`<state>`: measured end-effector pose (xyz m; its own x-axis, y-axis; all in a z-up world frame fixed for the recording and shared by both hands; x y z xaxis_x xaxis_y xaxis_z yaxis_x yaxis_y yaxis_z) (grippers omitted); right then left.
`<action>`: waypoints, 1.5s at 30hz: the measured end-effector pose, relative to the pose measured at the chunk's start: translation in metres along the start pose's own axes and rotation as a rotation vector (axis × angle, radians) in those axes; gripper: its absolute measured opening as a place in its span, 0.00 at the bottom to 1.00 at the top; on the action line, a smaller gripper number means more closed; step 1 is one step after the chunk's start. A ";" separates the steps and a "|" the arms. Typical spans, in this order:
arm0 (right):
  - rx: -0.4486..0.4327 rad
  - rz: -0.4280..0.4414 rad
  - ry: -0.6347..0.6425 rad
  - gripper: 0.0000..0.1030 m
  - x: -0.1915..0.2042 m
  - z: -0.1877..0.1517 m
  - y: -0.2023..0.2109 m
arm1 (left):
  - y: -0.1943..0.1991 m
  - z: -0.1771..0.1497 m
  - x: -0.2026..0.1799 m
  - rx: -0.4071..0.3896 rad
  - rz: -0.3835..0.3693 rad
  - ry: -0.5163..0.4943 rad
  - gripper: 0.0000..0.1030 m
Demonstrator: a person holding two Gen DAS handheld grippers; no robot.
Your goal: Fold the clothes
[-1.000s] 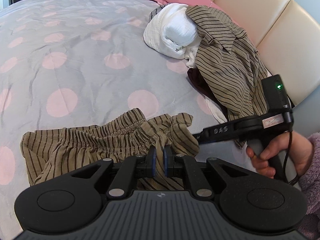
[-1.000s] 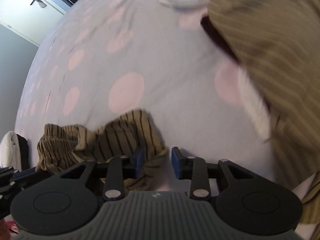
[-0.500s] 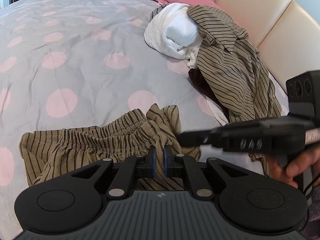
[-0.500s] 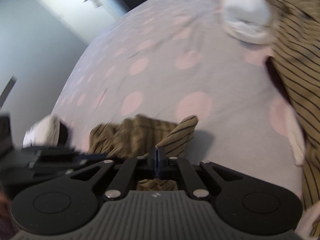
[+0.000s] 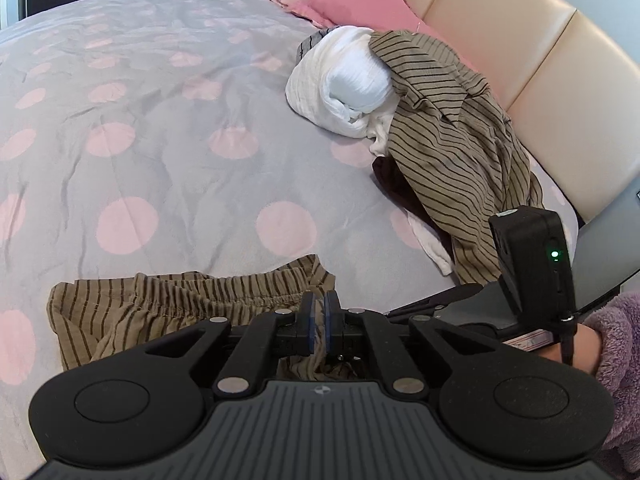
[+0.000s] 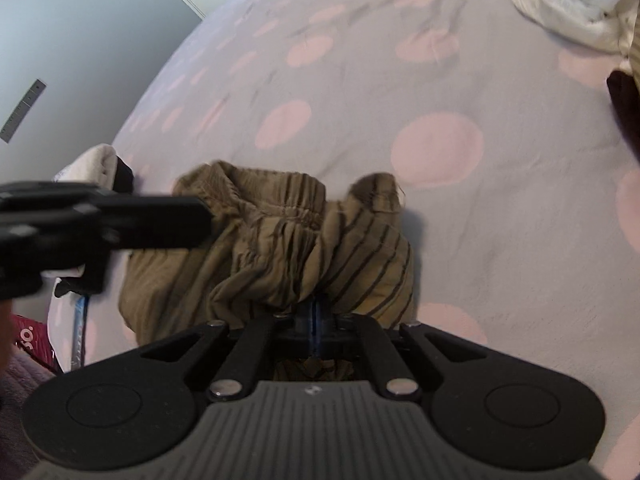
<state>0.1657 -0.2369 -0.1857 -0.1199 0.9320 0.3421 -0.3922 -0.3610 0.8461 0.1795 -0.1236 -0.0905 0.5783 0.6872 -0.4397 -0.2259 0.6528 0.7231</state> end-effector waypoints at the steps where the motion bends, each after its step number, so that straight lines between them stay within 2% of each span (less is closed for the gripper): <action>1: 0.005 -0.002 -0.004 0.02 -0.001 -0.001 -0.001 | -0.002 -0.001 0.000 0.008 -0.006 0.004 0.02; 4: 0.003 0.003 -0.012 0.03 -0.002 -0.001 0.002 | -0.009 -0.005 0.001 0.040 -0.022 0.015 0.07; 6: -0.003 0.006 -0.011 0.03 -0.003 -0.002 0.005 | -0.014 -0.007 0.001 0.057 -0.023 0.020 0.17; 14: -0.016 0.012 -0.015 0.03 -0.003 -0.002 0.007 | -0.032 -0.014 0.009 0.107 0.003 0.048 0.24; 20: -0.018 0.012 -0.001 0.03 -0.001 -0.002 0.007 | -0.042 -0.019 0.018 0.137 0.023 0.079 0.23; 21: -0.018 0.012 0.003 0.03 -0.001 -0.002 0.008 | -0.042 -0.019 0.019 0.141 0.023 0.083 0.16; 24: -0.019 0.008 0.017 0.03 0.000 -0.002 0.007 | -0.039 -0.017 0.018 0.131 0.031 0.068 0.07; 26: -0.020 0.002 0.022 0.03 0.000 -0.001 0.007 | -0.034 -0.016 0.018 0.119 0.038 0.057 0.04; 30: -0.023 -0.011 0.029 0.03 -0.001 0.001 0.006 | -0.013 -0.010 0.017 0.066 0.029 0.058 0.03; 36: -0.010 -0.011 0.067 0.04 0.005 -0.001 -0.002 | 0.012 0.002 0.007 -0.012 -0.045 0.043 0.03; 39: 0.012 0.014 0.093 0.06 0.011 -0.004 -0.009 | 0.004 0.004 0.004 -0.009 -0.065 0.031 0.03; 45: 0.027 -0.003 0.102 0.07 0.013 -0.006 -0.015 | -0.029 0.001 0.005 0.031 -0.081 0.024 0.03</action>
<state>0.1644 -0.2193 -0.1967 -0.2119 0.9310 0.2972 -0.3685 -0.3578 0.8580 0.1899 -0.1392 -0.1131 0.5742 0.6404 -0.5100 -0.1546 0.6966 0.7006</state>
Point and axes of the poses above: each gripper's, at about its wrist camera, not at the fingertips, and y roughly against the way its jaws point, x to its left, z to its top, the point moved 7 cm from there along -y, roughly the way its jaws point, and after that the axes turned 11 degrees about -z, right-handed, at the moved point
